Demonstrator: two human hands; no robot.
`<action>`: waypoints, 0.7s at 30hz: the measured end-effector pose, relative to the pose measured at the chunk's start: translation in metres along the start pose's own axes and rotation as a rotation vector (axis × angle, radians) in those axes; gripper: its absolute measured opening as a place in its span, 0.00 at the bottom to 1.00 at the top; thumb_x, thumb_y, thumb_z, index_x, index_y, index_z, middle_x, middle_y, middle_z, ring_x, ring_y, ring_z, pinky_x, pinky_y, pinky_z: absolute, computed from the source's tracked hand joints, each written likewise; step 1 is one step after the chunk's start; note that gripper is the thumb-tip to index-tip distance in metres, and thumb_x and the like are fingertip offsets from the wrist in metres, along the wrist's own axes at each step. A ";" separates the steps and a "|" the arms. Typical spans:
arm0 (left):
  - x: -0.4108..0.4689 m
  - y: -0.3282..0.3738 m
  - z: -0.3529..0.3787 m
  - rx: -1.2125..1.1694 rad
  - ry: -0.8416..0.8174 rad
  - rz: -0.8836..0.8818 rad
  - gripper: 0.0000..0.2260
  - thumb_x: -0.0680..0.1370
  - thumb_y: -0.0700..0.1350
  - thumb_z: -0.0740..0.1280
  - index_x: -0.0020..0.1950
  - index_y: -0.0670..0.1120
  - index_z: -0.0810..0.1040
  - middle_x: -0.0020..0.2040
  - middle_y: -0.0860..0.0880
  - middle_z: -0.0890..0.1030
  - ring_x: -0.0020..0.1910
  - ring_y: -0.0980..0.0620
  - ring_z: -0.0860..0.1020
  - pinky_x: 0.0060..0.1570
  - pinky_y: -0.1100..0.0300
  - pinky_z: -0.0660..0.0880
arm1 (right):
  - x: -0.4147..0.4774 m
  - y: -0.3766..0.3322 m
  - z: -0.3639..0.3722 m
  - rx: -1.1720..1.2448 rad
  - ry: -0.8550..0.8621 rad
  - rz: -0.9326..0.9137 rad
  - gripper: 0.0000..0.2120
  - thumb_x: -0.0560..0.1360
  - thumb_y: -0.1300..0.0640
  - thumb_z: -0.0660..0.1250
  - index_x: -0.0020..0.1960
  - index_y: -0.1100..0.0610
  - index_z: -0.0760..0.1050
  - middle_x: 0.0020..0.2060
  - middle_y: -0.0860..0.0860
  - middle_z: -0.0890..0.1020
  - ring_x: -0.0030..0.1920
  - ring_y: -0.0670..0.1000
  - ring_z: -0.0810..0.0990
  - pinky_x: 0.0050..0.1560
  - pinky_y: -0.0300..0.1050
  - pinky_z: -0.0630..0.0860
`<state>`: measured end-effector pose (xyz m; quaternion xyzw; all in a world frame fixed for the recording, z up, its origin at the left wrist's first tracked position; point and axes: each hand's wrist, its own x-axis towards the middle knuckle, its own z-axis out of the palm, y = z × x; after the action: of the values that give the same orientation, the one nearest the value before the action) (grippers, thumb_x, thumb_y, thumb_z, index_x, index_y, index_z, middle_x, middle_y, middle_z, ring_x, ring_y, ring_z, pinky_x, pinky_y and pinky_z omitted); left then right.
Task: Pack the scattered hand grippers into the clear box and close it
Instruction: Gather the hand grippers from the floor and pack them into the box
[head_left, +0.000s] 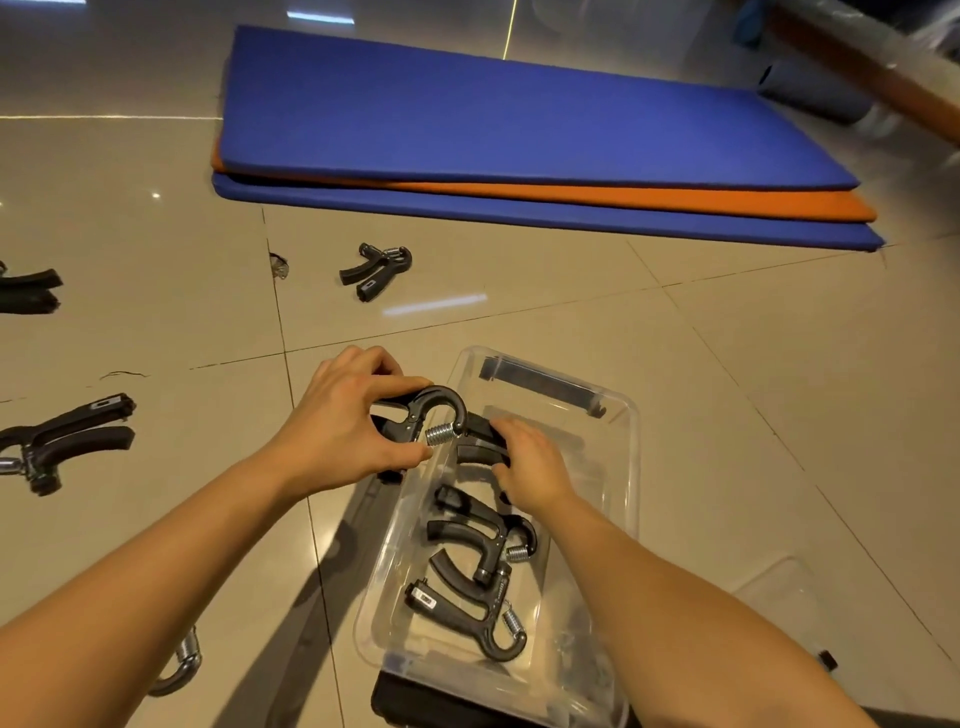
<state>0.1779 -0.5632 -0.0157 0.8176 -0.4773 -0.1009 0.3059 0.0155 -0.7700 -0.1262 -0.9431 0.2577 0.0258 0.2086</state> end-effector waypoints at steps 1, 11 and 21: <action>0.000 -0.002 0.000 -0.004 -0.018 0.005 0.32 0.64 0.68 0.69 0.66 0.58 0.79 0.50 0.60 0.71 0.54 0.56 0.67 0.56 0.56 0.66 | 0.002 0.002 0.004 0.011 -0.016 0.002 0.26 0.73 0.62 0.70 0.70 0.52 0.74 0.60 0.49 0.80 0.60 0.53 0.77 0.61 0.47 0.73; -0.007 -0.001 0.013 -0.106 -0.067 -0.020 0.31 0.63 0.67 0.72 0.65 0.60 0.80 0.50 0.60 0.72 0.55 0.56 0.69 0.56 0.55 0.70 | 0.004 0.010 0.035 0.193 0.067 0.156 0.25 0.71 0.63 0.74 0.67 0.53 0.78 0.58 0.50 0.81 0.59 0.53 0.77 0.61 0.45 0.72; -0.010 -0.004 0.021 -0.097 -0.066 -0.017 0.30 0.63 0.67 0.72 0.64 0.62 0.79 0.51 0.62 0.72 0.55 0.56 0.69 0.55 0.58 0.68 | -0.002 0.017 0.050 0.124 0.171 0.356 0.25 0.73 0.53 0.76 0.70 0.51 0.77 0.59 0.50 0.76 0.62 0.54 0.71 0.66 0.51 0.70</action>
<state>0.1659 -0.5623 -0.0359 0.8022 -0.4745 -0.1533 0.3283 0.0081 -0.7616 -0.1775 -0.8667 0.4382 -0.0336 0.2359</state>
